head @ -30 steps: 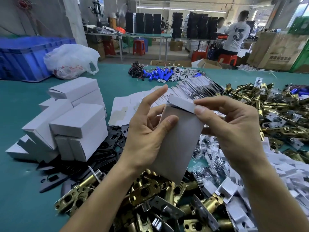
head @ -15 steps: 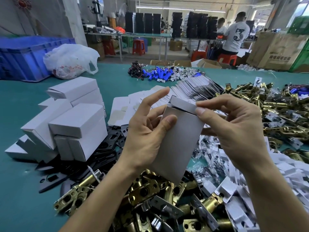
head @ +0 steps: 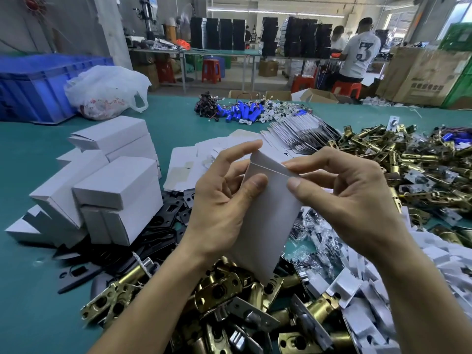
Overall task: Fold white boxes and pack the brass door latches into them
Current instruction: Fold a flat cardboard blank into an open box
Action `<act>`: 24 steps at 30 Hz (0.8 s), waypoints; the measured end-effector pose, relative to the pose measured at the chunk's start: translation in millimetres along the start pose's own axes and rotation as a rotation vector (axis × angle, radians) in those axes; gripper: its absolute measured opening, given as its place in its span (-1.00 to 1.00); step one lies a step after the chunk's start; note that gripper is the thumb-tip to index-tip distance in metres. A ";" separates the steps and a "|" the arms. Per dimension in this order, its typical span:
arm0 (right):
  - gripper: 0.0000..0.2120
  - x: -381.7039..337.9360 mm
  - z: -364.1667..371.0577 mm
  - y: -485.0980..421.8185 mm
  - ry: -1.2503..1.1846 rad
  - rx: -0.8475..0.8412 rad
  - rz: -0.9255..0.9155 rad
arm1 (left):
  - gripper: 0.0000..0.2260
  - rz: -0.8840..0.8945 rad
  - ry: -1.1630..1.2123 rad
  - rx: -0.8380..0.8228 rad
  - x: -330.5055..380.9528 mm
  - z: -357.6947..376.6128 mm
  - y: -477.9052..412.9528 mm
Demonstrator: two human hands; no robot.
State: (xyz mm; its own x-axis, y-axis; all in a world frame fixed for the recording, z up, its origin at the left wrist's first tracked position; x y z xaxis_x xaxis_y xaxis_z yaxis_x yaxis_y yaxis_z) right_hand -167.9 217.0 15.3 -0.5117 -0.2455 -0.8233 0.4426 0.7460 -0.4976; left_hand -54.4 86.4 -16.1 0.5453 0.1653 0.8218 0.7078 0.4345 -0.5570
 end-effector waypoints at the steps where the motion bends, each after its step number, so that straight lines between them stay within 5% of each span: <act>1: -0.90 0.9 -0.4 0.2 -0.007 -0.008 0.009 | -0.66 -0.001 0.001 -0.001 0.4 0.0 0.0; 14: -0.70 3.6 17.6 -2.7 0.233 -0.011 -0.140 | -0.81 0.019 0.012 0.005 2.2 0.3 -1.0; 24: -0.52 7.2 22.5 -0.7 -0.142 0.007 -0.062 | -0.77 0.003 0.034 0.076 6.3 -6.3 -3.2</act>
State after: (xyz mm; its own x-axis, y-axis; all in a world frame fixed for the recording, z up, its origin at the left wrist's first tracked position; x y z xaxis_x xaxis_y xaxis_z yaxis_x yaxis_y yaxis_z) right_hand -155.3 200.7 3.6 -0.4293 -0.3760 -0.8212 0.4192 0.7224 -0.5499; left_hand -50.4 80.5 -9.8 0.5633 0.1377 0.8147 0.6705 0.5000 -0.5481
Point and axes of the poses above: each hand's wrist, its own y-axis away from the middle knuckle, its own z-axis out of the palm, x = y × z, the point moved 2 cm from there along -y, towards the middle knuckle, and after that the axes turned 5 degrees about -x, right-handed, at the moved point
